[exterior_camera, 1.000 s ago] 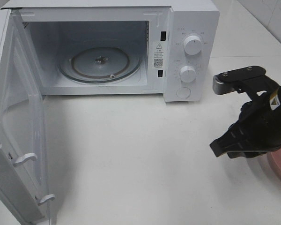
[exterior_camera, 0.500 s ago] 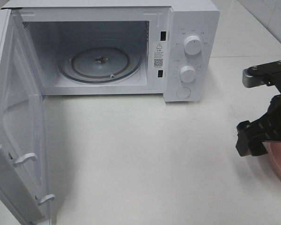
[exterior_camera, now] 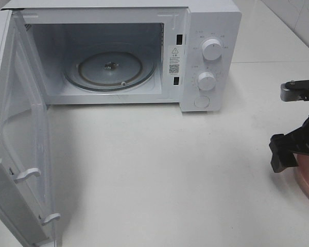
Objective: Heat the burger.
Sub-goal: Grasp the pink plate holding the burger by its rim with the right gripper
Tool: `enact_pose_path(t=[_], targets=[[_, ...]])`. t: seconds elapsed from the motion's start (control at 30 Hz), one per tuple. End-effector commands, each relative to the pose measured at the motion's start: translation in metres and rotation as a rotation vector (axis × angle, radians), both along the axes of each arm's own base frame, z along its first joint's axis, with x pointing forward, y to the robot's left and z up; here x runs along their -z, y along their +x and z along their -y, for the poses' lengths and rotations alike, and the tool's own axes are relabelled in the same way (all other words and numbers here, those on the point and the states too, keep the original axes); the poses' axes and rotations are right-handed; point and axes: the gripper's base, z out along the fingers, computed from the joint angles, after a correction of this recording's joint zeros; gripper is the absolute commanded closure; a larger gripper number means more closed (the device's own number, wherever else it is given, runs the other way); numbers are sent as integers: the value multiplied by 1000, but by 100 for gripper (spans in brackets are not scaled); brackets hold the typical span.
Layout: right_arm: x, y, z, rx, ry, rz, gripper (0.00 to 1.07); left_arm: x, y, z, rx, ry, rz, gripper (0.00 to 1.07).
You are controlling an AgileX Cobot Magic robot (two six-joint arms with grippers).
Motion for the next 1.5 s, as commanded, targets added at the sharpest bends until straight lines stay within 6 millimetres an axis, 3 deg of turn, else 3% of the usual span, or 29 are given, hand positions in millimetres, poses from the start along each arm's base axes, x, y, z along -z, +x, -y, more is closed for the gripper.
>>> enact_pose_path(t=[0.03, 0.37, 0.67, 1.0, 1.07, 1.13, 1.23, 1.3, 1.33, 1.4, 1.43, 1.5], targets=[[8, 7, 2, 20, -6, -8, 11, 0, 0, 0, 5, -2, -2, 7], [35, 15, 11, 74, -1, -41, 14, 0, 0, 0, 5, -2, -2, 7], [38, 19, 12, 73, 7, -6, 15, 0, 0, 0, 5, -2, -2, 7], [55, 18, 12, 87, 3, -72, 21, 0, 0, 0, 5, -2, -2, 7], [55, 18, 12, 94, 3, -78, 27, 0, 0, 0, 5, -2, -2, 7], [55, 15, 13, 120, 0, -102, 45, 0, 0, 0, 5, -2, -2, 7], [55, 15, 13, 124, 0, -104, 50, 0, 0, 0, 5, -2, -2, 7], [55, 14, 13, 126, -3, -113, 75, 0, 0, 0, 5, -2, -2, 7], [55, 14, 13, 126, -3, -113, 75, 0, 0, 0, 5, -2, -2, 7], [55, 13, 14, 121, -11, -126, 94, 0, 0, 0, 5, -2, -2, 7], [55, 13, 14, 121, -11, -126, 94, 0, 0, 0, 5, -2, -2, 7], [55, 11, 14, 123, -16, -146, 105, 0, 0, 0, 5, -2, -2, 7]])
